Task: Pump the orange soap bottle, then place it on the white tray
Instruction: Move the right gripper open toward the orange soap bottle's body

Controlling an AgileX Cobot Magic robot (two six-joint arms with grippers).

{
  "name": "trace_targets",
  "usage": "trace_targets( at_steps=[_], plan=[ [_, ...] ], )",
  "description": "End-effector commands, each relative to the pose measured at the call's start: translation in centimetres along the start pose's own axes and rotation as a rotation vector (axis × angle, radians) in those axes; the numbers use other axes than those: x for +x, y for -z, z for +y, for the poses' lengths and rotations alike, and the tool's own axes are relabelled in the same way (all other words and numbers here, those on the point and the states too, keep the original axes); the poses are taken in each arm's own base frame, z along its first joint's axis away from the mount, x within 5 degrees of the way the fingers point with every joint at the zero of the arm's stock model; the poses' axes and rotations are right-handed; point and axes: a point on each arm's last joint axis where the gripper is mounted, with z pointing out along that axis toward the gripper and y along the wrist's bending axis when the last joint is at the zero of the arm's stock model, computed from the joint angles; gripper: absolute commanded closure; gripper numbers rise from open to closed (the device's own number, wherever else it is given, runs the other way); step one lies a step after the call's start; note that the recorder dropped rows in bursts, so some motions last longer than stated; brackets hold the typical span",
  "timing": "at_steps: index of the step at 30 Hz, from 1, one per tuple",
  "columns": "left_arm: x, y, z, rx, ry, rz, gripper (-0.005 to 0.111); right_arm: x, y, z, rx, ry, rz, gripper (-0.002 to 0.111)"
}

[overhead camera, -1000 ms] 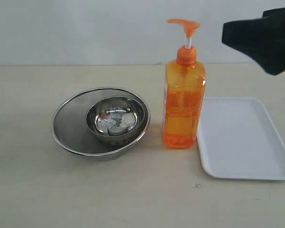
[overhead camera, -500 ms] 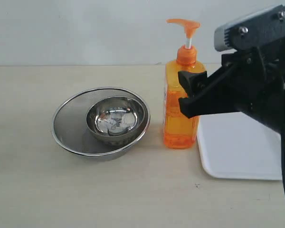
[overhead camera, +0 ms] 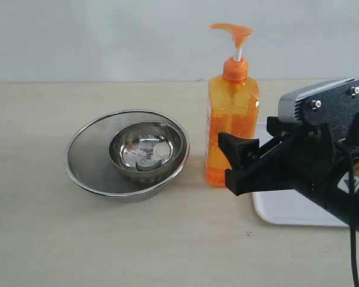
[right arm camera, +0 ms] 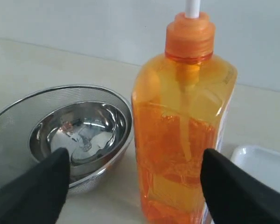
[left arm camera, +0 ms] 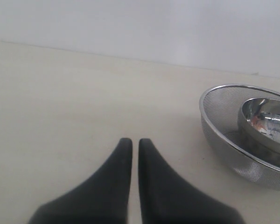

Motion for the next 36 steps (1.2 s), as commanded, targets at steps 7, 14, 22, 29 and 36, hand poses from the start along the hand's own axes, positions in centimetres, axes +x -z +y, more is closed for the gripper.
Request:
trace_targets(
  at_steps=[7, 14, 22, 29, 36],
  plan=[
    [-0.2, 0.1, 0.0, -0.003, -0.002, -0.012, 0.102, 0.6, 0.1, 0.0, 0.001, -0.172, 0.047, 0.038],
    [-0.2, 0.1, 0.0, -0.003, -0.002, -0.012, 0.102, 0.9, 0.1, 0.0, 0.004, -0.178, 0.085, 0.038],
    [-0.2, 0.1, 0.0, -0.003, -0.002, -0.012, 0.102, 1.1, 0.1, 0.0, 0.007, -0.135, 0.103, 0.017],
    [-0.2, 0.1, 0.0, -0.003, -0.002, -0.012, 0.102, 0.8, 0.0, -0.1, 0.012, -0.098, 0.058, 0.012],
    [-0.2, 0.1, 0.0, -0.003, -0.002, -0.012, 0.102, 2.7, -2.2, -0.6, 0.093, -0.059, 0.027, 0.012]
  ],
)
